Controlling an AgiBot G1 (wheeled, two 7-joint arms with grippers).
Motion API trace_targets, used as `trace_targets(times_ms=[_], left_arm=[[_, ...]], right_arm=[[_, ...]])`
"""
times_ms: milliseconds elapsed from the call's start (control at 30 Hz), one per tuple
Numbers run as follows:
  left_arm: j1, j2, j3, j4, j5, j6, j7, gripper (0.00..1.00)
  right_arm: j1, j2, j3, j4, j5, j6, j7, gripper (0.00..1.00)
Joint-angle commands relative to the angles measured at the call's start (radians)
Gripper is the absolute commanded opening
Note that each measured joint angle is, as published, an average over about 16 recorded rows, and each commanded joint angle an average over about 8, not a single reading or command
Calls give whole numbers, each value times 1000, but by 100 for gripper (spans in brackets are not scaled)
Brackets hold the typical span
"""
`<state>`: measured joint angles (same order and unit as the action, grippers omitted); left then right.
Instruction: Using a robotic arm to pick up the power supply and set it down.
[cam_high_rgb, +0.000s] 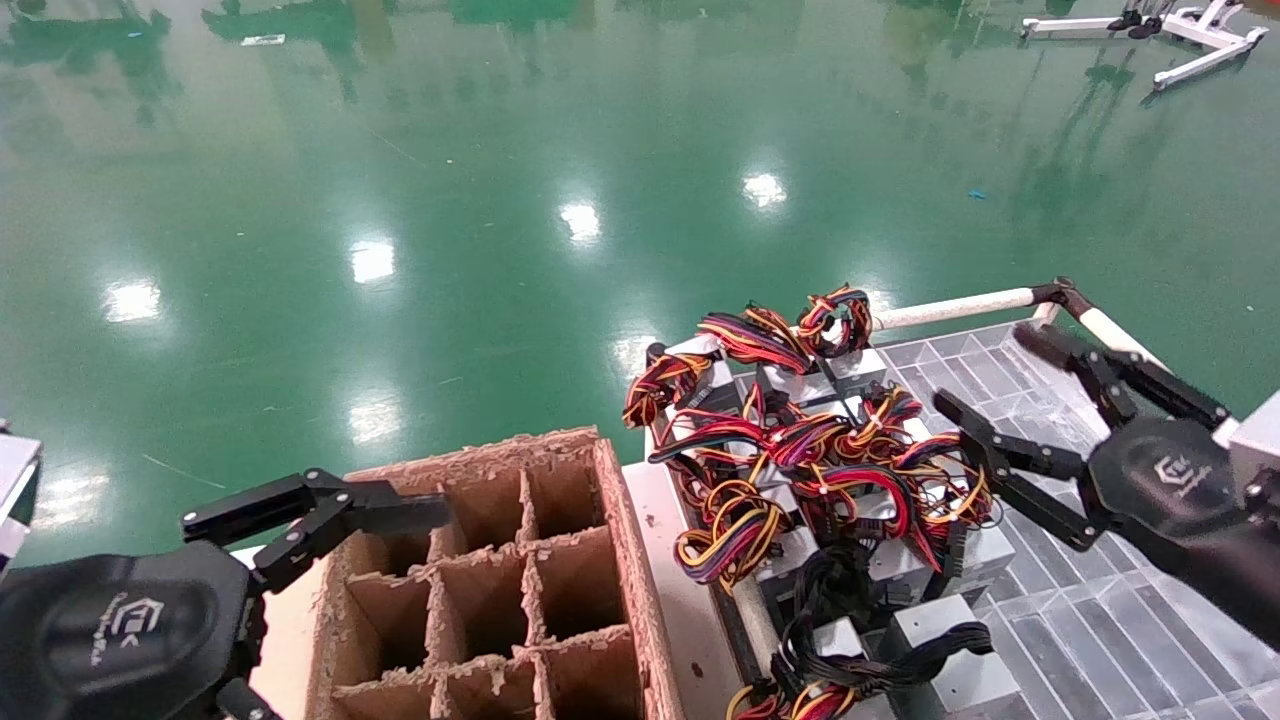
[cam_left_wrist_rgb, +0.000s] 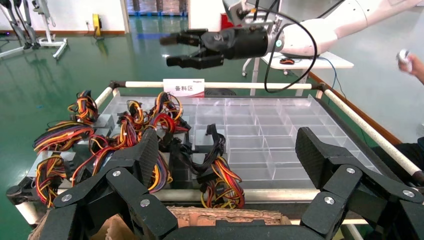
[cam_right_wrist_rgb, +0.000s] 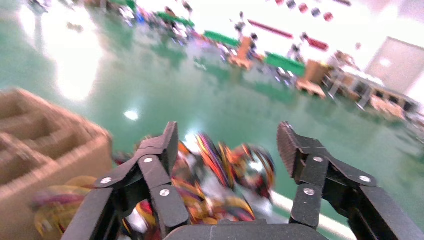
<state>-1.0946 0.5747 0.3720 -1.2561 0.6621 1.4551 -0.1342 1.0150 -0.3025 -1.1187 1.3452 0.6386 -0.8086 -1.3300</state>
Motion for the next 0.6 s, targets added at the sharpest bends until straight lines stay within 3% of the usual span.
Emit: trace_targets(times_ms=[33,500,600], left_arm=[[0,0,0,0,0,0,0,100],[0,0,0,0,0,0,0,100],[0,0,0,0,0,0,0,100]], right_arm=[[2,-12,32,-2,-52,-26,57,100],[18,-94,255,-19,-417,-209,462,100],[20,-103,279,-20,-456,-229,505,100]])
